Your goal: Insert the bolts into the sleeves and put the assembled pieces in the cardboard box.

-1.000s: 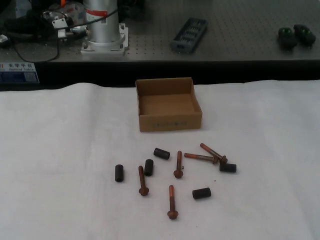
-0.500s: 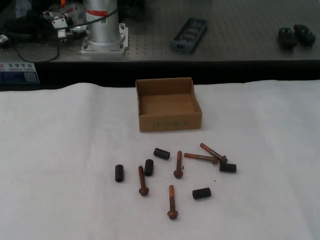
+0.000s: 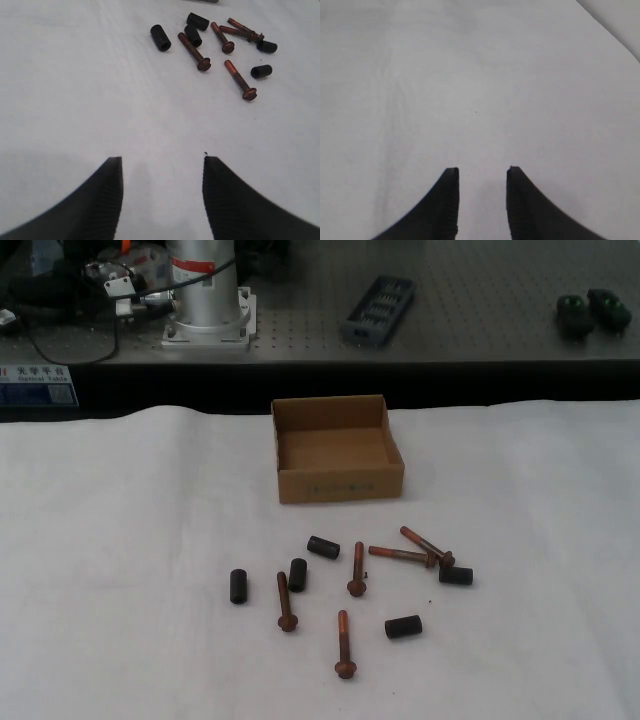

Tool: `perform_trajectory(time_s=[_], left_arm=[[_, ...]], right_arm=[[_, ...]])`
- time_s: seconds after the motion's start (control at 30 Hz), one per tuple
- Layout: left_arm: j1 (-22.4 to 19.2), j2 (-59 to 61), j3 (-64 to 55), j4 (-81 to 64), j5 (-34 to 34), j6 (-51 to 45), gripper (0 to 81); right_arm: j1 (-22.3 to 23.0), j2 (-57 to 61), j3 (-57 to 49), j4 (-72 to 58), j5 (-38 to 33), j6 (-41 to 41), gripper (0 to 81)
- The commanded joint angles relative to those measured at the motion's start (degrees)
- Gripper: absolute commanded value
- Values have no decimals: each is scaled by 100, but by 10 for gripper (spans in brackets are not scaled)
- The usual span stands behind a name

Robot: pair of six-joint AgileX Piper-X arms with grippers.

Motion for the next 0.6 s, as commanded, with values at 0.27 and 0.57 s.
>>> perform_trajectory(time_s=[0.27,0.57], left_arm=[[1,0,18,-64,-212,-2677,363],[1,0,18,-14,-299,-2761,363]], right_arm=[[-45,-6,-42,-98,-42,-87,251],[-45,-6,-42,-98,-42,-87,251]])
